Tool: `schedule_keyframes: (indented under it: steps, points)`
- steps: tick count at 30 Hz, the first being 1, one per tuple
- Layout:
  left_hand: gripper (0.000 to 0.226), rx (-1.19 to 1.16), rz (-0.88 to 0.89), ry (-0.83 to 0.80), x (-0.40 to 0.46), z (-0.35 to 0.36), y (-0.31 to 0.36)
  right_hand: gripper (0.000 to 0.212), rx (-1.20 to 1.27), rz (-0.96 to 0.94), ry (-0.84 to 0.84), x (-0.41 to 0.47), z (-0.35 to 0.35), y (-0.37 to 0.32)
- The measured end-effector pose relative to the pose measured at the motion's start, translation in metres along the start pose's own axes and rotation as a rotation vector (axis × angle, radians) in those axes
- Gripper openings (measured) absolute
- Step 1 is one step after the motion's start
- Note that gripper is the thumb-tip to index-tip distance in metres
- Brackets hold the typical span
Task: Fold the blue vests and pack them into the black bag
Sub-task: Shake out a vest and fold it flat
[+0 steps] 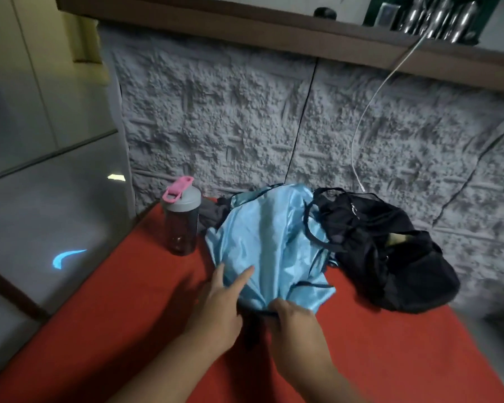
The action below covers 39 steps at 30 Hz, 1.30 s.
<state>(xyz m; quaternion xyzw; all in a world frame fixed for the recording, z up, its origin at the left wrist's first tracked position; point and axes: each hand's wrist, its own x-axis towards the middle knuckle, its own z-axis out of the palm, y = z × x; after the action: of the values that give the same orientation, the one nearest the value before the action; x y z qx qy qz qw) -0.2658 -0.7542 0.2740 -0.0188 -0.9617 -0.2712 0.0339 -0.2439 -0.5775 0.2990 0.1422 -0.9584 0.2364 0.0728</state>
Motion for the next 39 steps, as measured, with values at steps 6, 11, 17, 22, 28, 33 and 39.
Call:
schedule_keyframes:
  steps: [6,11,17,22,28,33,39]
  points:
    - [0.017,0.148,0.096,-0.170,-0.079,-0.009,0.034,0.021,0.002,0.080,-0.180,-0.076,-0.053,-0.017]
    - [0.021,0.158,0.004,-0.292,-0.130,-0.008,0.031,0.020,-0.022,0.124,-0.517,-0.119,-0.066,0.003]
    - [0.038,0.207,-0.016,-0.278,-0.139,-0.018,0.014,0.057,-0.052,0.205,-0.673,-0.120,-0.061,0.033]
    - [0.058,0.326,0.003,-0.243,-0.113,-0.024,0.010,0.066,0.022,0.612,-0.194,-0.083,-0.046,0.089]
    - [0.057,0.379,-0.093,-0.404,-0.069,-0.009,-0.013,0.056,-0.017,0.585,-0.312,-0.047,-0.005,0.113]
    - [0.054,0.612,-0.204,-0.353,-0.058,-0.007,-0.006,0.013,0.029,0.448,-0.213,-0.021,0.008,0.100]
    - [0.025,0.444,-0.235,-0.539,-0.084,-0.004,0.038,0.042,0.357,0.304,0.147,0.017,-0.006,0.087]
